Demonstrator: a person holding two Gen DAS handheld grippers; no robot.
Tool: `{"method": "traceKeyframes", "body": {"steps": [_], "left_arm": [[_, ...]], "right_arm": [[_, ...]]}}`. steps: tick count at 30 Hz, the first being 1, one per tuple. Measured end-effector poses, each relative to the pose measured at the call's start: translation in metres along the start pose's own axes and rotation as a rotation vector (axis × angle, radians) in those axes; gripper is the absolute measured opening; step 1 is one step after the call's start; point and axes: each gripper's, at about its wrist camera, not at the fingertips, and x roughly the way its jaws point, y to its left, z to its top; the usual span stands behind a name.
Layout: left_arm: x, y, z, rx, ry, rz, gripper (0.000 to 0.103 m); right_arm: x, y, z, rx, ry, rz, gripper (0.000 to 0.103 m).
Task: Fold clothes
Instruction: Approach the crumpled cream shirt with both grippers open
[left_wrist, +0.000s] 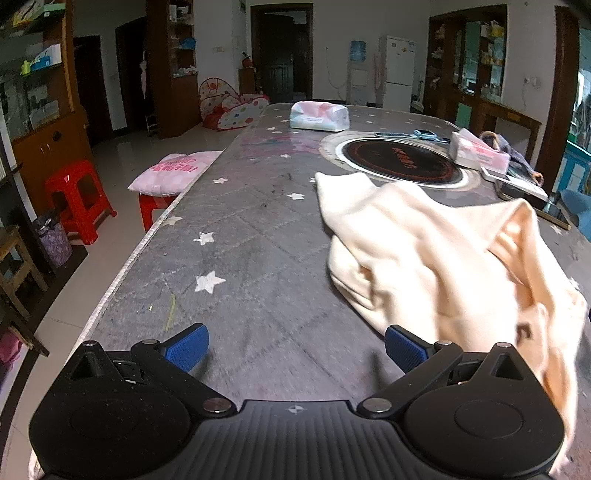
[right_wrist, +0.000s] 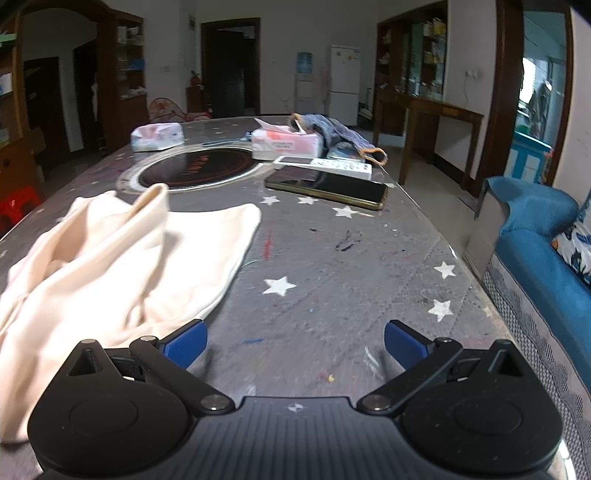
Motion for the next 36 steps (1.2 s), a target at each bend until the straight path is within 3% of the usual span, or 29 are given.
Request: {"method": "traceKeyframes", "body": {"steps": [13, 36], "left_arm": [[-0.033, -0.012, -0.012, -0.014, 0.011, -0.015, 0.103], [-0.071, -0.036, -0.029, 0.044, -0.002, -0.033, 0.103]], "right_arm": [[-0.046, 0.017, -0.01, -0.033, -0.029, 0.037, 0.103], [-0.084, 0.041, -0.036, -0.056, -0.033, 0.13, 0.103]]}}
